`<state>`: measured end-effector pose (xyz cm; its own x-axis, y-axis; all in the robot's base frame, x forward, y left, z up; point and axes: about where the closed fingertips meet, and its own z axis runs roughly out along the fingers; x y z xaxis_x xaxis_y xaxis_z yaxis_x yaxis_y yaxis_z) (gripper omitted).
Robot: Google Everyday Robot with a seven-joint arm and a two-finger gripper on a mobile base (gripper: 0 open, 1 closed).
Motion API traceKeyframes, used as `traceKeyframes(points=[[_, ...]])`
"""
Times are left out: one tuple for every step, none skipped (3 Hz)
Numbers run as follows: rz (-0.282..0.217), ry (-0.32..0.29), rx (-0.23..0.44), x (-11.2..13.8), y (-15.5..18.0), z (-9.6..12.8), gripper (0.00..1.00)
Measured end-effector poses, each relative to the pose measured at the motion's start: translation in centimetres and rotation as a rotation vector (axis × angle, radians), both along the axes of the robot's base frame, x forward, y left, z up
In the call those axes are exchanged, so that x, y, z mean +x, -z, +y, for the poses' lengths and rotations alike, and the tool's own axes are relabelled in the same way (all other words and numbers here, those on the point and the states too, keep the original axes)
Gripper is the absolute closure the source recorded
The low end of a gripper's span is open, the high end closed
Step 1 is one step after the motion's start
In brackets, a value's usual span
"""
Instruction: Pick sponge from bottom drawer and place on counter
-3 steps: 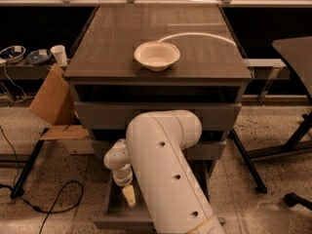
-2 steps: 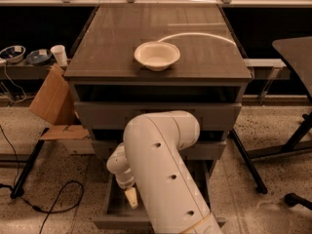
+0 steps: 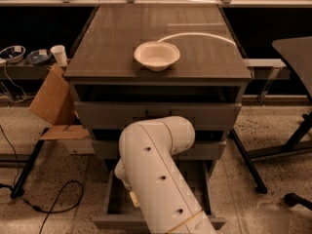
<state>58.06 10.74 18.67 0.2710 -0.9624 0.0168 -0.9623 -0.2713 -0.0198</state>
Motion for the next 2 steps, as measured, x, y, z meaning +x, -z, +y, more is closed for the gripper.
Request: traceKeyframes(points=[[-0.011,0.058,-0.018,1.1,2.4,-1.2,0.00],[-0.043,0.141,-0.020,1.9,4.4,-3.2,0.00]])
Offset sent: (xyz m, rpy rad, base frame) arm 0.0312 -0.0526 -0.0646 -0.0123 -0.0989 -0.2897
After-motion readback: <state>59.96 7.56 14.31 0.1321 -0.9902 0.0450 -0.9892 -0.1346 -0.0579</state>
